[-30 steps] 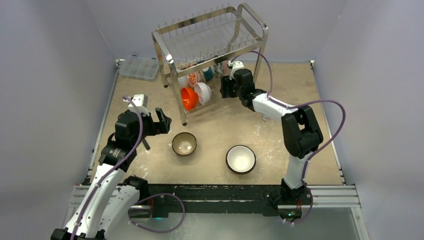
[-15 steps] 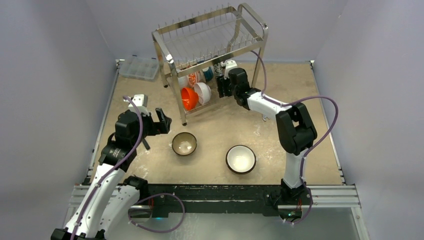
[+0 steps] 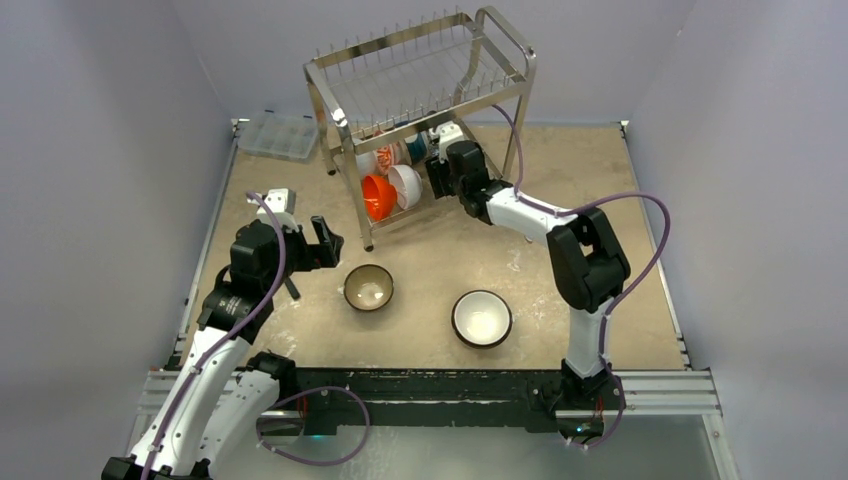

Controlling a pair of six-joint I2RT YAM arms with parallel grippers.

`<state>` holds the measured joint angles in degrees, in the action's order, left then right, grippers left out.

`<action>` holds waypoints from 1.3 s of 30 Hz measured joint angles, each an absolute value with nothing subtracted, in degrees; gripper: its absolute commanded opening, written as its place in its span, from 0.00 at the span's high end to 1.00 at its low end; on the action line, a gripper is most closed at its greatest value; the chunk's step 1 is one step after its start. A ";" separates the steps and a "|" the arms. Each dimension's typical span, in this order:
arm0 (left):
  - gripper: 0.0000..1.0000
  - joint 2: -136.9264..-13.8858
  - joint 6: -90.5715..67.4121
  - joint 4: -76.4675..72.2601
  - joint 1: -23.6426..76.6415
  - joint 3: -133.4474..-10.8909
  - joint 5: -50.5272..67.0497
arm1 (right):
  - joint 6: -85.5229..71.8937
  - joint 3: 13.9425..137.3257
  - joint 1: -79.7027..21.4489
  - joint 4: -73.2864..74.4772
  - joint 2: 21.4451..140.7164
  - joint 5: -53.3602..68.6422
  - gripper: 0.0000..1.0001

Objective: Load the bowls into the dish rack
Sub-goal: Place the bowl in the dish rack.

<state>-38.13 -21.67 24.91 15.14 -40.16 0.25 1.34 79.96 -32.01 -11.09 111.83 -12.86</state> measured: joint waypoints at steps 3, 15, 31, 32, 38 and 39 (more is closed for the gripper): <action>0.01 -38.13 -21.65 24.91 15.14 -40.16 0.30 | 2.50 79.64 -32.51 -11.29 111.66 -14.04 1.00; 0.01 -38.33 -21.65 24.88 15.14 -40.16 0.67 | 4.10 75.90 -33.98 -14.33 107.98 -17.10 1.00; 0.01 -38.92 -21.65 24.86 15.14 -40.16 0.86 | 5.02 76.31 -34.50 -16.62 110.24 -13.91 1.00; 0.01 -39.03 -21.65 24.86 15.14 -40.16 0.86 | 5.02 76.66 -34.50 -16.53 111.11 -13.76 1.00; 0.01 -39.27 -21.65 24.86 15.14 -40.16 1.06 | 5.23 79.66 -34.48 -16.19 114.83 -12.43 1.00; 0.01 -39.29 -21.67 24.86 15.14 -40.16 1.08 | 5.26 80.07 -34.50 -15.94 115.13 -12.05 1.00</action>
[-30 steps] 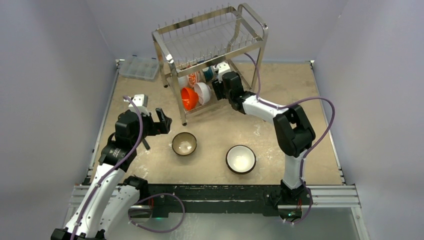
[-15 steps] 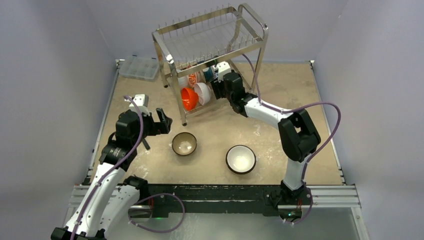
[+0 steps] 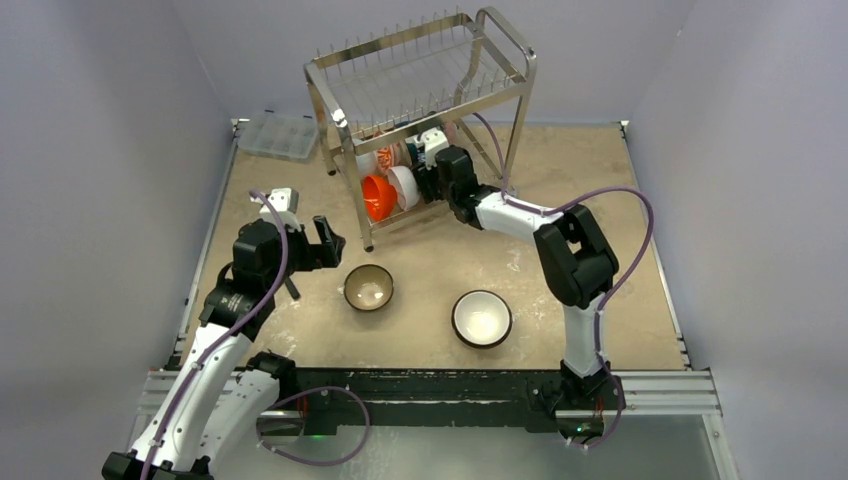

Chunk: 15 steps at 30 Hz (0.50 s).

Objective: Load the bowls into the dish rack
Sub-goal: Place the bowl in the dish rack.

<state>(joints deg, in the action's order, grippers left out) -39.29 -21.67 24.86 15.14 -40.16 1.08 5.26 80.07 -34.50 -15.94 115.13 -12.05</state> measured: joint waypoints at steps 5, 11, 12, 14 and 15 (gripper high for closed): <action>0.01 -39.38 -21.65 24.86 15.14 -40.16 1.10 | 5.52 80.66 -34.48 -14.98 115.24 -11.42 0.31; 0.01 -39.40 -21.65 24.84 15.14 -40.16 1.28 | 5.21 80.66 -34.46 -14.90 115.18 -11.84 0.01; 0.01 -39.42 -21.65 24.84 15.14 -40.16 1.28 | 5.10 80.51 -34.50 -14.90 115.09 -12.29 0.01; 0.01 -39.42 -21.65 24.84 15.14 -40.16 1.30 | 4.89 79.83 -34.48 -14.87 114.48 -12.73 0.01; 0.01 -39.42 -21.67 24.82 15.14 -40.16 1.30 | 4.58 79.31 -34.48 -14.85 113.89 -12.95 0.01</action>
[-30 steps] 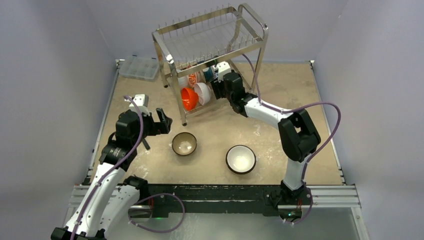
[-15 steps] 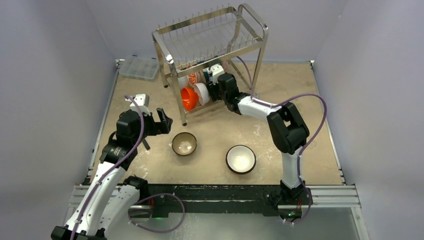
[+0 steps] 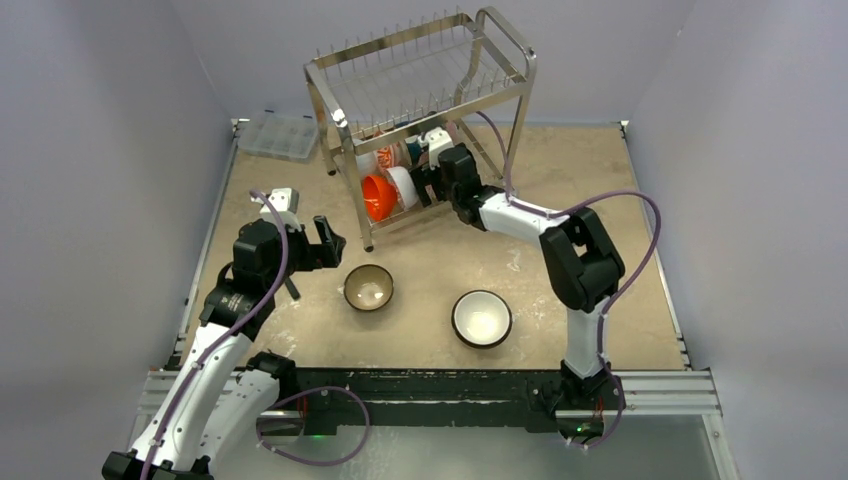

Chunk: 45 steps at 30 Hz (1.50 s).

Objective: Load the bowls into the dish rack
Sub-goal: Place the bowl in the dish rack, then pick up the bowl from the center of the board.

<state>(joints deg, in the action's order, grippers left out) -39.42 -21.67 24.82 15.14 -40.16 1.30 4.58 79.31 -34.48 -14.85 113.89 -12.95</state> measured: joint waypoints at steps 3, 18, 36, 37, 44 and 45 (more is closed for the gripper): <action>0.01 -39.51 -21.67 24.80 15.14 -40.16 1.34 | 3.57 77.80 -34.50 -14.11 111.37 -13.50 0.01; 0.08 -51.70 -25.21 27.86 15.14 -41.23 1.02 | -4.99 67.51 -34.50 -11.11 100.86 -8.86 0.01; 0.48 -69.97 -39.42 22.15 15.14 -31.53 12.19 | -22.98 49.65 -32.69 -16.03 87.57 16.01 0.01; 0.54 -70.24 -39.77 21.17 15.14 -30.81 12.84 | -24.53 48.07 -32.18 -17.39 87.20 18.02 0.01; 1.00 -70.37 -41.21 15.86 15.16 -27.70 17.34 | -34.96 38.50 -31.07 -27.40 85.84 27.42 0.01; 1.00 -70.37 -41.50 15.44 15.18 -27.42 17.50 | -36.14 37.41 -31.07 -28.53 85.76 28.36 0.01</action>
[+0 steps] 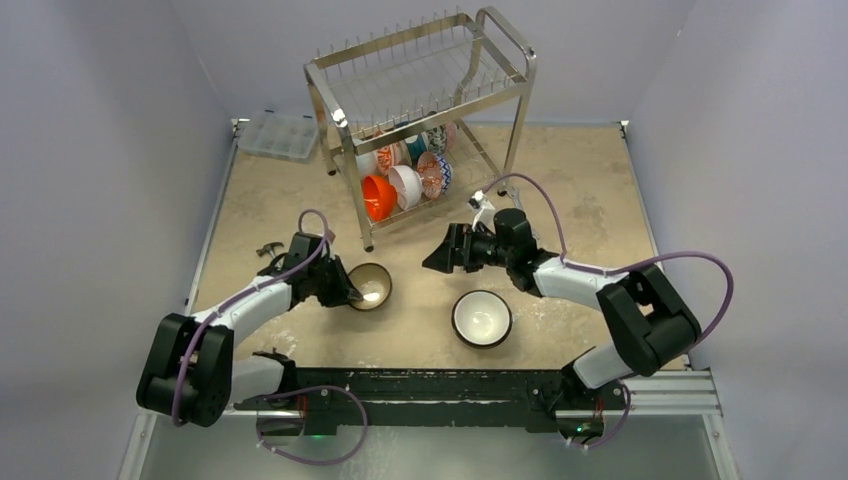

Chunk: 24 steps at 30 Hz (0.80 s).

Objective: Load the bowls into the dish rack
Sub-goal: Pick up the bowl from the center of the board.

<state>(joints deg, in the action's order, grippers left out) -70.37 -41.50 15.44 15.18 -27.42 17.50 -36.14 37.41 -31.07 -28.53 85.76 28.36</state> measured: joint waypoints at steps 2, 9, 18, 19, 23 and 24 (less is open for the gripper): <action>1.00 -70.32 -41.56 14.81 15.18 -27.11 18.22 | -38.33 35.53 -31.07 -30.26 85.34 29.82 0.01; 1.00 -67.42 -43.05 12.27 15.57 -26.33 21.23 | -42.76 33.23 -30.98 -32.75 79.66 32.51 0.01; 1.00 -61.58 -46.39 4.62 21.52 -26.63 23.35 | -48.71 32.38 -30.68 -38.44 75.66 35.70 0.01; 1.00 -61.43 -46.57 4.05 22.46 -26.76 23.33 | -49.21 32.38 -30.68 -39.09 75.68 36.01 0.01; 1.00 -61.36 -47.44 2.44 26.50 -28.08 22.87 | -51.11 32.45 -30.98 -41.28 75.92 37.95 0.01; 1.00 -61.36 -47.44 2.20 27.33 -28.58 22.50 | -51.48 32.56 -31.31 -41.98 76.36 38.65 0.01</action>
